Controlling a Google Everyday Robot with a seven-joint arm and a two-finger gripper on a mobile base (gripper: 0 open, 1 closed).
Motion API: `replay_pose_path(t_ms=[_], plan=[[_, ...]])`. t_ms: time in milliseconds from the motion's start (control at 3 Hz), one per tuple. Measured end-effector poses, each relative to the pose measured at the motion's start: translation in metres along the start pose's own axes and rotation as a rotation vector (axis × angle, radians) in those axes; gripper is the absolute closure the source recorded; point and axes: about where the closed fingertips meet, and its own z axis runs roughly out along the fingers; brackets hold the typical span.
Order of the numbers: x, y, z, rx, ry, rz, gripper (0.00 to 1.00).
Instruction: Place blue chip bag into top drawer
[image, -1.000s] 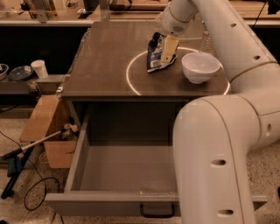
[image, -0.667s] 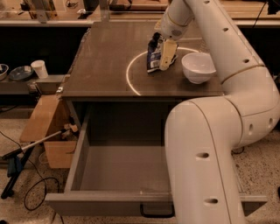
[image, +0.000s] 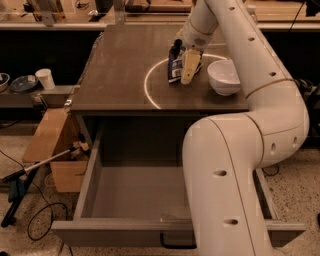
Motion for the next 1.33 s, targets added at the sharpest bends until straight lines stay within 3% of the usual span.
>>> replay_pose_path(t_ms=[1333], plan=[[0.0000,0.0000,0.0000,0.000,0.000,0.000,0.92]])
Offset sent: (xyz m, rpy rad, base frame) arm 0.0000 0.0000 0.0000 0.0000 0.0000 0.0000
